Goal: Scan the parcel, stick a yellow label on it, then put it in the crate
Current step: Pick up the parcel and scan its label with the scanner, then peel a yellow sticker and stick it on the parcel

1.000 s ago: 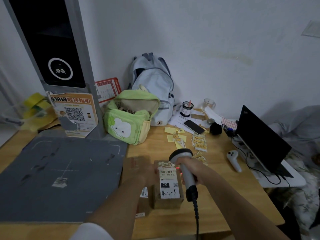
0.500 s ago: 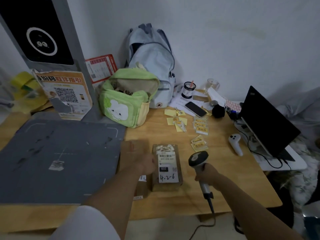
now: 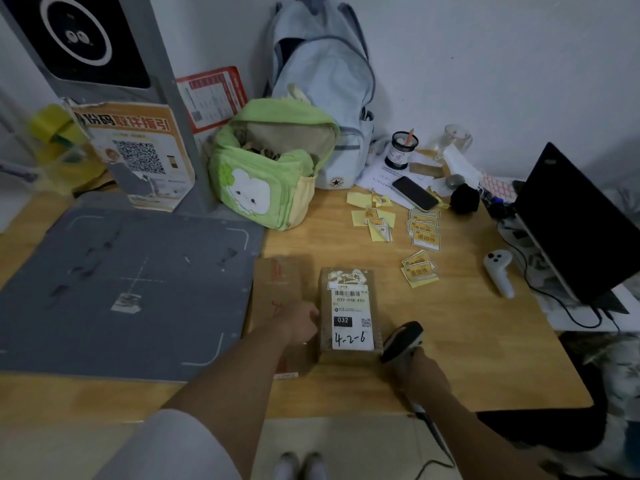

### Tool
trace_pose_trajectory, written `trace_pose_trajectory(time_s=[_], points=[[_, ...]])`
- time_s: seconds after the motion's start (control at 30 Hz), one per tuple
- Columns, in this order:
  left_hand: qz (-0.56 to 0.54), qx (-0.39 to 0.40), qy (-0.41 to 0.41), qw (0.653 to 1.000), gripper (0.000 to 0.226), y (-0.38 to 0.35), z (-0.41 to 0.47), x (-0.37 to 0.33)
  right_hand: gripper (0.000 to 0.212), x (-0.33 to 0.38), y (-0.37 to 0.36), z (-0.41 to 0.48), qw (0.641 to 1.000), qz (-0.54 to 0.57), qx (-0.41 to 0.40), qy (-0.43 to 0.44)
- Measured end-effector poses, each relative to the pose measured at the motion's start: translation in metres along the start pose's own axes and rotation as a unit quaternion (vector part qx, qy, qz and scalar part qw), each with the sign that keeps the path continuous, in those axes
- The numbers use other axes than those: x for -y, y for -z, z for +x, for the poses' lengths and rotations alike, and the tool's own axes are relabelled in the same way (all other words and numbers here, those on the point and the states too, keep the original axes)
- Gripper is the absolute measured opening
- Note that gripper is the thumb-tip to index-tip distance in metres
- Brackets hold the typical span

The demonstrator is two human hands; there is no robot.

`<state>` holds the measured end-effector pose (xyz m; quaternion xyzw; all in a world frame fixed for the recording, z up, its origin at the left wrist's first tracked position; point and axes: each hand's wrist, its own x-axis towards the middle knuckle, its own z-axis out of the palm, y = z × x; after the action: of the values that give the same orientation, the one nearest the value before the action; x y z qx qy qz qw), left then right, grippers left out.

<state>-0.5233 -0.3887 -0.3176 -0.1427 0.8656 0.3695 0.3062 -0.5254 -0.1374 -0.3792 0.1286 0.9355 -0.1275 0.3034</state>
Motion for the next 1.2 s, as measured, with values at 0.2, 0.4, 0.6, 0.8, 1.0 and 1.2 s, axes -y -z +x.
trace_pose_trajectory(time_s=[0.2,0.4,0.6,0.8,1.0,1.2], points=[[0.027,0.015,0.004,1.0,0.047,-0.005,0.001,0.005,0.05,0.004,0.0,-0.005,0.996,-0.065,0.028,0.047],[0.015,-0.004,-0.014,1.0,0.032,-0.004,0.003,-0.004,0.056,0.014,0.031,-0.004,0.994,-0.006,0.054,0.089],[0.029,-0.009,-0.05,0.998,0.027,0.005,0.0,-0.021,0.05,0.023,0.071,-0.002,0.996,0.058,-0.021,0.066],[0.038,-0.031,-0.085,0.995,0.026,0.018,-0.005,-0.042,0.051,0.036,0.115,-0.019,0.984,-0.036,-0.104,0.143],[-0.054,-0.065,-0.092,0.992,0.029,0.027,0.003,-0.067,0.049,0.044,0.137,-0.011,0.977,0.001,-0.139,0.162],[-0.203,-0.031,-0.06,0.977,0.025,0.037,0.034,-0.107,0.044,0.045,0.149,0.018,0.98,0.051,-0.122,0.146]])
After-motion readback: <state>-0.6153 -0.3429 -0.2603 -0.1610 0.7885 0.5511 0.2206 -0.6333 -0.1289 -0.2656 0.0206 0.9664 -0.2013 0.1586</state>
